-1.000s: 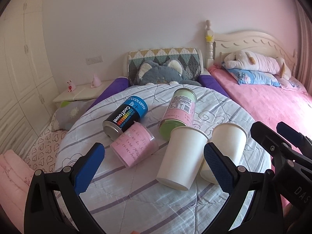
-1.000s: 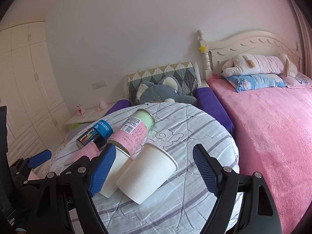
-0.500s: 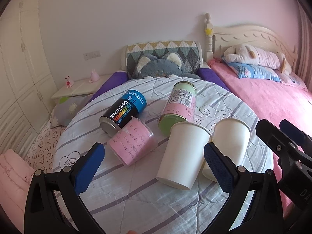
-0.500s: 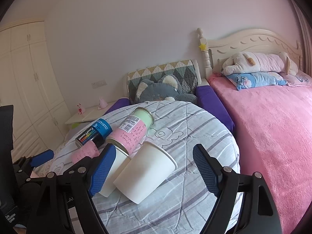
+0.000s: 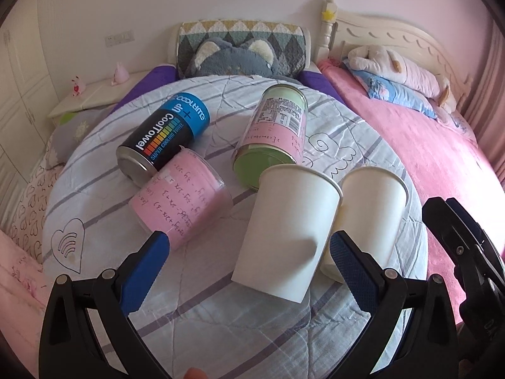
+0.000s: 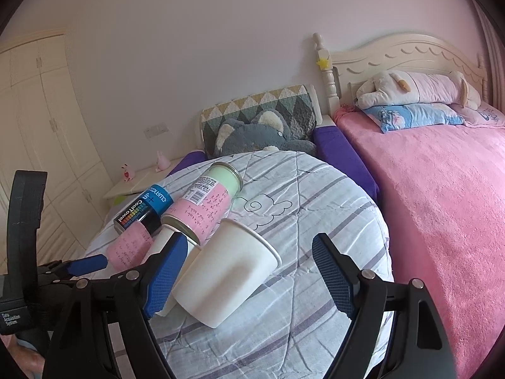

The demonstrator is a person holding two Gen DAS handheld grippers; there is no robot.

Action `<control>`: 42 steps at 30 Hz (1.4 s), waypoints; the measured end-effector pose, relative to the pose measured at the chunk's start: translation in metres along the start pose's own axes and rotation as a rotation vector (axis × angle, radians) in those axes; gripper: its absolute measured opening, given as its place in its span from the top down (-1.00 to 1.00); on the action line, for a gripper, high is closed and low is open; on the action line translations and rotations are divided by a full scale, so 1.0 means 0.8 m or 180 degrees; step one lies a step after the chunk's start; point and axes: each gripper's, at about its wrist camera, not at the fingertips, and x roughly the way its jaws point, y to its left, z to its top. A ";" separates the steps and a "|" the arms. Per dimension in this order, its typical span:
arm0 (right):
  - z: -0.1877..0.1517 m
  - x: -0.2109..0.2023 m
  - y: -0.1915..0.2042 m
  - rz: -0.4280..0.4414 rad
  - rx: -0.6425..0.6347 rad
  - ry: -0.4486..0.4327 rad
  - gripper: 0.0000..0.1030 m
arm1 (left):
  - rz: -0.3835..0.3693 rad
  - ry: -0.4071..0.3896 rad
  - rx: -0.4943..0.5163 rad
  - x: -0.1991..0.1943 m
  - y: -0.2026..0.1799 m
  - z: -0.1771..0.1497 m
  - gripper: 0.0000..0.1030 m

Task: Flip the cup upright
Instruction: 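Lower the left gripper around the white cup's body and close it, then lift the white cup off the bed with the left gripper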

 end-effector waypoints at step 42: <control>-0.002 0.005 0.048 0.0090 -0.0068 0.0075 -0.60 | -0.0358 0.0224 0.0255 -0.022 0.039 -0.025 -0.25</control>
